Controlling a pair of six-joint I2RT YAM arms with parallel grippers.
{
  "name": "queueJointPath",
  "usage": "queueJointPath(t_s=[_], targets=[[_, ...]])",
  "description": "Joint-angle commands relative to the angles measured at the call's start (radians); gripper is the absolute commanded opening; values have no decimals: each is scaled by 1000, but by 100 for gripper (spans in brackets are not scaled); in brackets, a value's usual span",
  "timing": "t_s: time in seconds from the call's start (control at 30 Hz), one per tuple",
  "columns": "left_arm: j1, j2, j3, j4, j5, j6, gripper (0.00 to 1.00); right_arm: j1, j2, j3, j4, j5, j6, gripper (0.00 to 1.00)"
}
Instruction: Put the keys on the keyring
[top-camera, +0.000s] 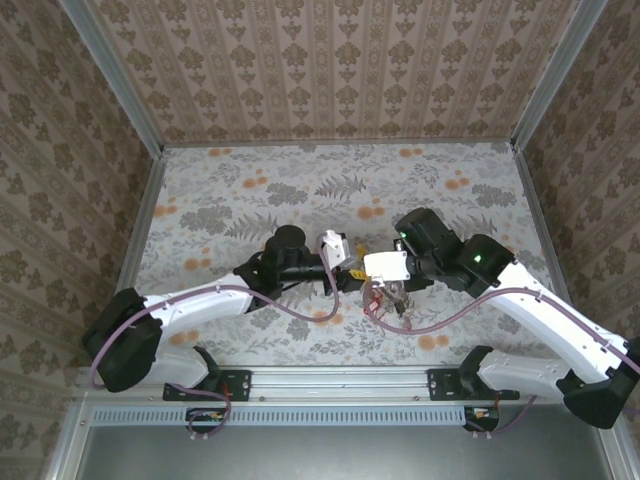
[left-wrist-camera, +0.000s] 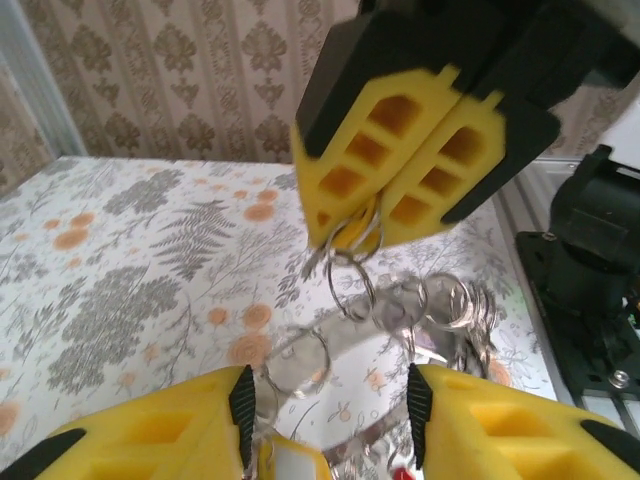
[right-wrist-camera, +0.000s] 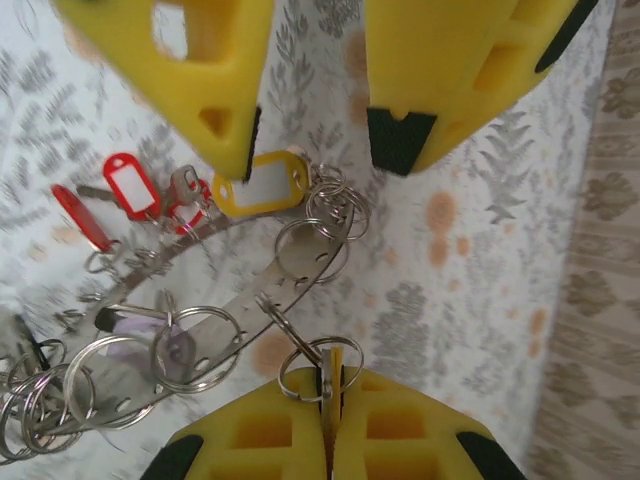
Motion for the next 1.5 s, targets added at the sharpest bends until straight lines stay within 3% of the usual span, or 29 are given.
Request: queueJointPath(t_s=[0.0, 0.1, 0.33, 0.53, 0.67, 0.9, 1.13, 1.3, 1.47], targets=[[46, -72, -61, 53, -66, -80, 47, 38, 15, 40, 45, 208, -176, 0], [102, -169, -116, 18, -125, -111, 49, 64, -4, 7, 144, 278, -331, 0], [280, -430, -197, -224, -247, -161, 63, 104, -57, -31, 373, 278, -687, 0], [419, -544, -153, -536, -413, -244, 99, 101, -56, -7, 451, 205, -880, 1], [506, -550, -151, -628, -452, -283, 100, 102, -31, 69, 421, 170, -889, 2], [639, -539, -138, -753, -464, -463, 100, 133, 23, 174, 374, 117, -724, 3], [766, -497, -57, -892, -383, -507, 100, 241, 89, 176, 469, 70, -487, 0], [838, -512, -22, -995, -333, -510, 100, 309, 213, 307, 462, 67, -169, 0], [865, -574, -44, -1024, -370, -491, 100, 313, 351, 431, 450, 60, 181, 0]])
